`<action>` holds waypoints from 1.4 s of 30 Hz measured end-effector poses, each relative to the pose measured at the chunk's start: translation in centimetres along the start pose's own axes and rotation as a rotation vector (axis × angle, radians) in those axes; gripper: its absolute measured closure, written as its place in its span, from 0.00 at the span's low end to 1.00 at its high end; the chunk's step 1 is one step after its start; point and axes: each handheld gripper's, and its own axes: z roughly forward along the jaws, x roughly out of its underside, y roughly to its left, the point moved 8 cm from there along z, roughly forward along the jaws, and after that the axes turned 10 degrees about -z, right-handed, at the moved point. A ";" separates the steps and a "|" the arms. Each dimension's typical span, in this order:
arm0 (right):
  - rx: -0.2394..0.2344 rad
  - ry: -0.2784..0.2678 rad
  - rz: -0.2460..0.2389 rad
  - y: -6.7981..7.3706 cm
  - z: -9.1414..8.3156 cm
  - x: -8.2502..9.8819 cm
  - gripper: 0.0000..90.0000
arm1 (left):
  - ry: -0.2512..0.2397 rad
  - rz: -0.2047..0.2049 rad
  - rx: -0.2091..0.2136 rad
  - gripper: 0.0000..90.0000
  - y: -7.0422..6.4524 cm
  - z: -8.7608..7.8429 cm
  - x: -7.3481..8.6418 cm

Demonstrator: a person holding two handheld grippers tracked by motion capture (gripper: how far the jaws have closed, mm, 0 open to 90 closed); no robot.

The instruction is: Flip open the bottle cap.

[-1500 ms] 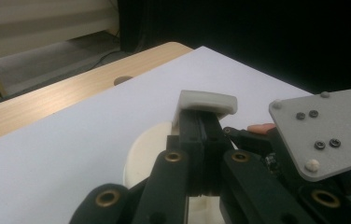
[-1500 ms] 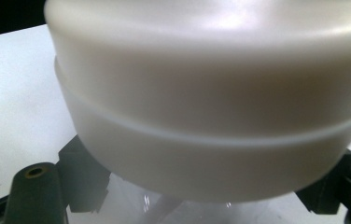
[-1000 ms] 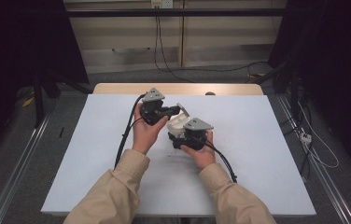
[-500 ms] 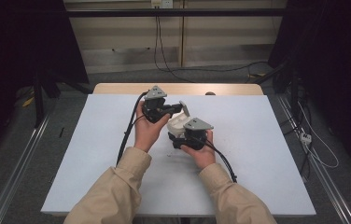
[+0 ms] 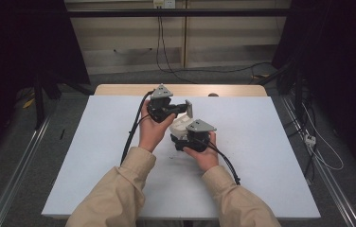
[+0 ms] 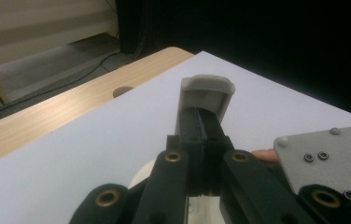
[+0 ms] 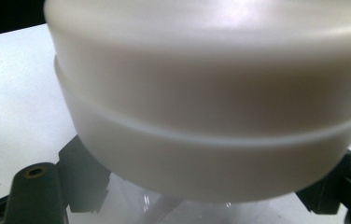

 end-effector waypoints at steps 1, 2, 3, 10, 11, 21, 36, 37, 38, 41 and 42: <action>0.000 -0.003 -0.004 0.0 0.0 0.0 0.21 | -0.002 0.001 0.002 1.00 0.0 0.0 0.0; 0.000 -0.002 -0.004 0.0 0.0 0.0 0.21 | -0.001 -0.003 0.001 1.00 0.0 0.1 0.0; 0.000 -0.002 -0.003 0.0 0.0 0.0 0.21 | 0.003 0.002 0.002 1.00 0.0 0.1 -0.1; 0.001 -0.002 -0.005 0.0 0.0 0.0 0.21 | 0.006 0.006 -0.004 1.00 0.0 0.3 -0.2; 0.001 -0.002 -0.005 0.0 0.0 0.0 0.21 | 0.008 0.007 -0.003 1.00 0.0 0.3 -0.2; 0.000 0.000 -0.002 0.0 0.0 0.0 0.21 | 0.010 0.013 0.002 1.00 -0.1 0.8 -0.5; -0.001 0.001 -0.001 0.0 0.0 0.0 0.21 | 0.014 0.028 0.005 1.00 -0.4 1.5 -0.7; -0.001 0.001 -0.001 0.0 0.0 0.0 0.21 | 0.014 0.030 0.007 1.00 -0.3 1.6 -0.7; -0.001 0.001 -0.002 0.0 0.0 0.0 0.21 | 0.014 0.028 0.008 1.00 -0.3 1.6 -0.7; -0.001 0.001 -0.001 0.0 0.0 0.0 0.21 | 0.016 0.026 0.008 1.00 -0.2 1.7 -0.8; 0.000 0.001 -0.002 0.0 0.0 0.0 0.21 | 0.014 0.023 0.007 1.00 -0.2 1.7 -0.8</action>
